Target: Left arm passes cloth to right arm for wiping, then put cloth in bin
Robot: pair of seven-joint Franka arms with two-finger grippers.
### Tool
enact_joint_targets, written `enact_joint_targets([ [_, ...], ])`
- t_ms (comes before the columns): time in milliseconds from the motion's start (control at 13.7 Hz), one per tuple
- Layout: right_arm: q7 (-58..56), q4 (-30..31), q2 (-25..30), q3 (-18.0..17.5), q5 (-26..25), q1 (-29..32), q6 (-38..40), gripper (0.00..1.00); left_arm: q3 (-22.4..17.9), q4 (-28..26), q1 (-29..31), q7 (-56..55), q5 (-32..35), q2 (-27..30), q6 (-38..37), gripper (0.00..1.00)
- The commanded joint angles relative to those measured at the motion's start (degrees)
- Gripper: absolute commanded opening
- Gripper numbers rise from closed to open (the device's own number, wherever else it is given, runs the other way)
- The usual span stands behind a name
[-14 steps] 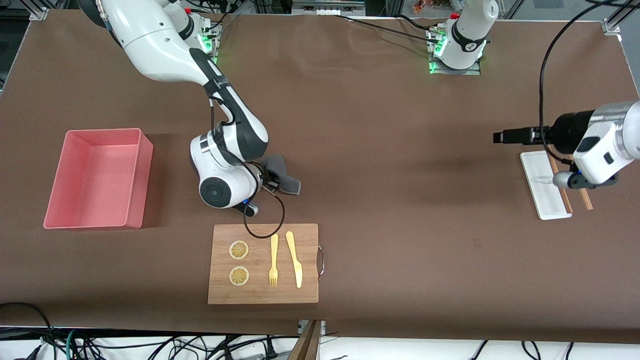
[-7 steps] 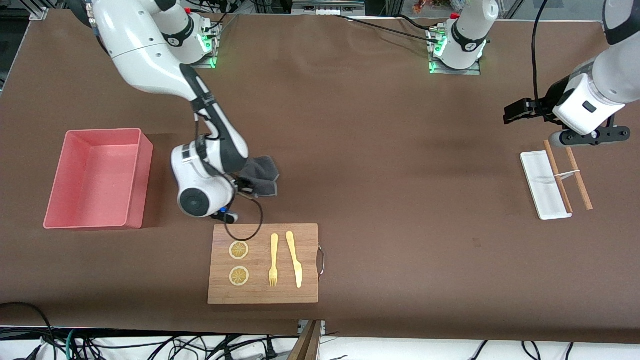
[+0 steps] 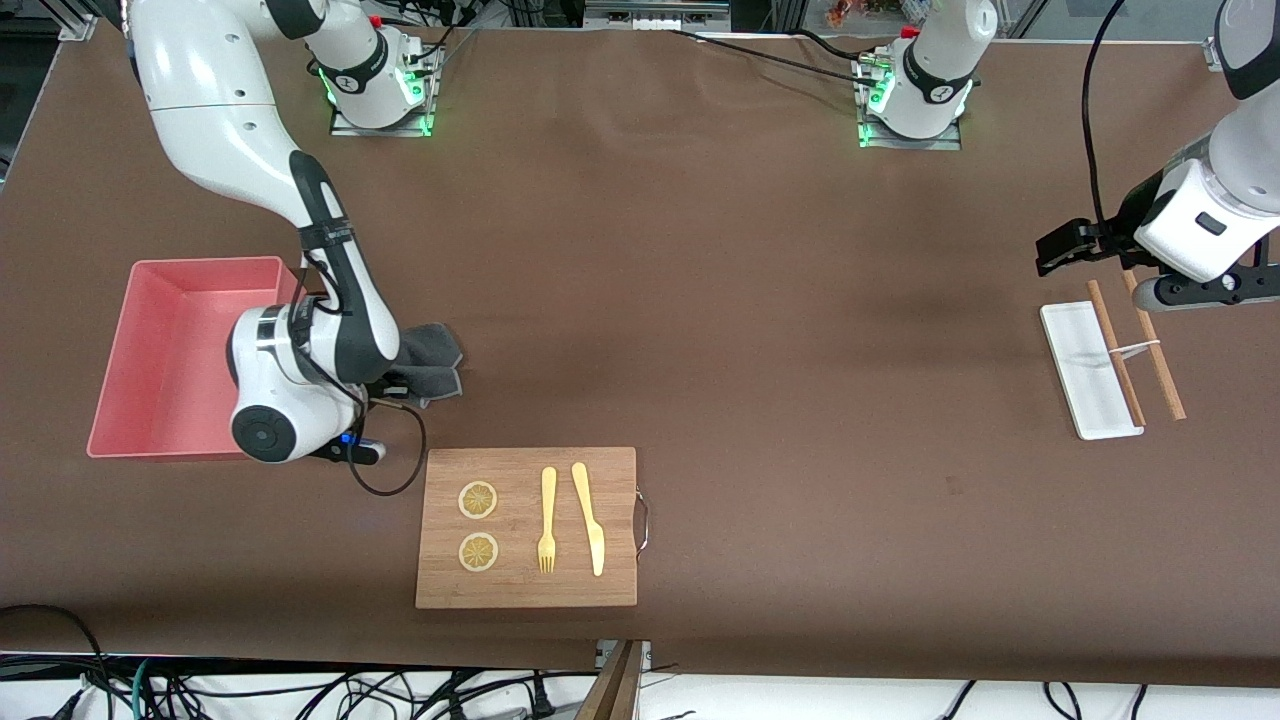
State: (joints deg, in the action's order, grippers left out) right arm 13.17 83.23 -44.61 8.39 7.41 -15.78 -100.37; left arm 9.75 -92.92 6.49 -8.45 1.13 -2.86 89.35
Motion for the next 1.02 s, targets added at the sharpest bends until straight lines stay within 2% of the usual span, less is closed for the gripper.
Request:
enact_joint_targets([
  [0,-0.3,1.1,1.5,-0.6,-0.9,-0.1,0.8,0.00,0.1,2.1,3.4,6.6,-0.1,-0.9,-0.1,1.00],
  [73,1.8,1.1,1.4,-1.2,-0.6,-0.1,0.4,0.00,0.1,2.7,4.1,6.6,-0.9,-0.9,-0.1,1.00],
  [584,22.5,1.3,0.4,-12.1,-0.1,-0.6,-7.5,0.00,0.2,4.5,4.3,5.8,-1.6,-1.9,-0.1,1.00],
  [803,29.4,1.0,0.4,-16.5,4.1,-0.7,-11.0,0.00,0.1,4.6,4.8,6.1,-1.7,-2.0,-0.1,1.00],
  [949,33.7,1.0,0.4,-19.2,4.5,-1.0,-13.6,0.00,0.2,4.7,4.4,5.9,-1.6,-2.6,0.1,1.00],
])
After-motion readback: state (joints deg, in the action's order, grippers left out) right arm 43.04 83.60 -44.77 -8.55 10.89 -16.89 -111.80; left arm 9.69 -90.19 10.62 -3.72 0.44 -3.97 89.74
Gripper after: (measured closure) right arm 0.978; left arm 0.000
